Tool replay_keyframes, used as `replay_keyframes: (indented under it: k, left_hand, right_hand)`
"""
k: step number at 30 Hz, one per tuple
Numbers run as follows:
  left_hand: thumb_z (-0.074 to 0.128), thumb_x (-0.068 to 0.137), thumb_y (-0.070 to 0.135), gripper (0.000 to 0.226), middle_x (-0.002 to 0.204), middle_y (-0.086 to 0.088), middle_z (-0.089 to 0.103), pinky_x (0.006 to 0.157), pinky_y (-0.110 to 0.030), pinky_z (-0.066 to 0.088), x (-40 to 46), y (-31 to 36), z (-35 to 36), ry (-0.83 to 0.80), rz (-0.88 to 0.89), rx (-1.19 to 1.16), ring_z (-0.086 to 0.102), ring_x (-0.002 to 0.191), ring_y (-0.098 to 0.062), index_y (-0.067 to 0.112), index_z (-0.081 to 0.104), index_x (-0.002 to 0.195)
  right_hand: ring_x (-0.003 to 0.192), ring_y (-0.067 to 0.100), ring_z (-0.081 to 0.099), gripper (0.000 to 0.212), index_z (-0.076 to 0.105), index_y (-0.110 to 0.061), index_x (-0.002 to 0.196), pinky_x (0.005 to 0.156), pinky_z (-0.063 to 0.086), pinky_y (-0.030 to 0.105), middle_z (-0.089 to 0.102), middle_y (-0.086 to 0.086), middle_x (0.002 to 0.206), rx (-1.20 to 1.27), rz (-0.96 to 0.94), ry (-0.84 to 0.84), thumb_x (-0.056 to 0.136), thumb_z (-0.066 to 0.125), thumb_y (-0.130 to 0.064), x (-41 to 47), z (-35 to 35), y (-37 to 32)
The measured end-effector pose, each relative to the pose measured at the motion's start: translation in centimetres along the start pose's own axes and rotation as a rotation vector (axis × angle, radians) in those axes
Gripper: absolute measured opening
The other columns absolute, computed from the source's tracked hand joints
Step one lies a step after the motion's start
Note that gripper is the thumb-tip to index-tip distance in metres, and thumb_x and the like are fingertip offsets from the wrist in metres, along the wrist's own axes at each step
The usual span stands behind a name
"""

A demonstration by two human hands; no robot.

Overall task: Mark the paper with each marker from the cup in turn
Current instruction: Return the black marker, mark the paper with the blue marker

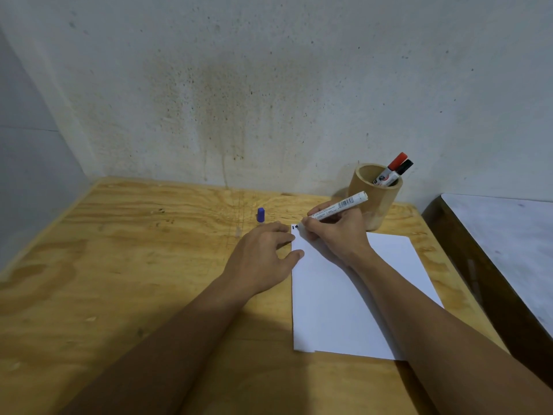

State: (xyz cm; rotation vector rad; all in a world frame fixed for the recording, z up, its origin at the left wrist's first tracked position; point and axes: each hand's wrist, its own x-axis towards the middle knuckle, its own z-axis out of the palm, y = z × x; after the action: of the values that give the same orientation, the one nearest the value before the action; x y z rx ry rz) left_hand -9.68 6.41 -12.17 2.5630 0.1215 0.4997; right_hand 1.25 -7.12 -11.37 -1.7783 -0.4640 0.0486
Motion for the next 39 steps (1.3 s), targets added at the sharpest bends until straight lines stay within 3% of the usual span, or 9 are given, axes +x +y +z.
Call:
replay_keyframes:
  k: [9, 15, 25, 29, 32, 34, 35, 37, 39]
  left_hand:
    - [0.064, 0.082, 0.043, 0.043, 0.129, 0.003, 0.063, 0.095, -0.027, 0.043, 0.0, 0.0, 0.0, 0.0, -0.002, 0.002, 0.055, 0.117, -0.012, 0.017, 0.067, 0.117]
    - [0.064, 0.082, 0.042, 0.044, 0.129, 0.002, 0.063, 0.096, -0.029, 0.046, 0.0, 0.1, -0.1, 0.0, 0.003, -0.006, 0.056, 0.117, -0.013, 0.016, 0.067, 0.117]
    - [0.064, 0.082, 0.041, 0.044, 0.128, 0.001, 0.063, 0.096, -0.03, 0.048, 0.0, 0.1, 0.0, 0.009, 0.008, -0.011, 0.056, 0.116, -0.013, 0.015, 0.067, 0.117]
    - [0.064, 0.082, 0.042, 0.043, 0.128, 0.002, 0.063, 0.094, -0.028, 0.046, 0.0, -0.1, 0.1, 0.02, 0.02, -0.002, 0.056, 0.116, -0.013, 0.016, 0.067, 0.117]
    - [0.068, 0.08, 0.038, 0.038, 0.122, 0.001, 0.065, 0.092, -0.021, 0.047, 0.0, -0.1, 0.1, 0.06, 0.036, -0.03, 0.057, 0.113, -0.013, 0.015, 0.07, 0.11]
    - [0.073, 0.077, 0.03, 0.032, 0.114, -0.002, 0.065, 0.085, -0.006, 0.039, 0.4, -0.4, -0.1, 0.223, 0.023, -0.068, 0.055, 0.108, -0.013, 0.011, 0.071, 0.102]
    - [0.073, 0.076, 0.026, 0.031, 0.112, -0.003, 0.061, 0.082, -0.005, 0.038, 0.8, -0.6, -0.3, 0.309, -0.006, -0.081, 0.053, 0.105, -0.014, 0.01, 0.068, 0.102]
    - [0.071, 0.079, 0.02, 0.038, 0.118, -0.005, 0.051, 0.086, -0.015, 0.043, 1.7, -1.2, -0.7, 0.355, -0.097, -0.095, 0.05, 0.106, -0.017, 0.011, 0.06, 0.114]
    - [0.068, 0.082, 0.014, 0.046, 0.124, -0.007, 0.046, 0.086, -0.024, 0.043, 2.8, -1.7, -0.9, 0.271, -0.212, -0.104, 0.051, 0.108, -0.02, 0.011, 0.054, 0.126]
  right_hand:
    - [0.068, 0.007, 0.071, 0.008, 0.072, 0.0, 0.082, 0.064, 0.058, 0.02, 0.073, 0.004, 0.075, -0.011, -0.008, 0.001, 0.077, 0.078, -0.005, 0.0, 0.1, 0.1]
    - [0.072, 0.021, 0.072, 0.009, 0.071, 0.0, 0.081, 0.069, 0.062, 0.033, 0.073, 0.01, 0.076, 0.002, -0.003, -0.007, 0.077, 0.078, -0.005, 0.1, 0.1, 0.3]
    - [0.074, 0.027, 0.073, 0.007, 0.071, 0.0, 0.079, 0.069, 0.062, 0.039, 0.073, 0.013, 0.077, -0.047, 0.005, -0.032, 0.076, 0.076, -0.004, 0.0, -0.1, 0.1]
    - [0.071, 0.019, 0.072, 0.007, 0.071, 0.0, 0.08, 0.066, 0.061, 0.032, 0.073, 0.01, 0.075, -0.035, 0.009, -0.032, 0.077, 0.076, -0.004, 0.0, 0.0, 0.0]
    - [0.068, 0.008, 0.069, 0.01, 0.071, 0.003, 0.083, 0.063, 0.056, 0.021, 0.072, 0.007, 0.076, 0.048, 0.024, 0.001, 0.079, 0.076, -0.004, -0.1, -0.2, -0.2]
    - [0.063, 0.005, 0.066, 0.012, 0.069, 0.007, 0.085, 0.06, 0.053, 0.018, 0.069, 0.007, 0.073, 0.143, 0.06, 0.034, 0.08, 0.075, -0.002, -0.1, -0.5, -0.4]
    - [0.06, 0.005, 0.065, 0.012, 0.068, 0.009, 0.085, 0.059, 0.053, 0.017, 0.067, 0.008, 0.072, 0.189, 0.081, 0.044, 0.08, 0.075, 0.0, -0.1, -0.5, -0.6]
    - [0.06, 0.011, 0.065, 0.011, 0.064, 0.007, 0.086, 0.059, 0.056, 0.022, 0.064, 0.014, 0.073, 0.292, 0.115, 0.043, 0.081, 0.073, 0.005, -0.2, -0.5, -1.2]
    - [0.061, 0.022, 0.066, 0.014, 0.059, 0.003, 0.088, 0.058, 0.06, 0.03, 0.061, 0.022, 0.077, 0.42, 0.145, 0.035, 0.082, 0.071, 0.009, -0.3, -0.4, -1.8]
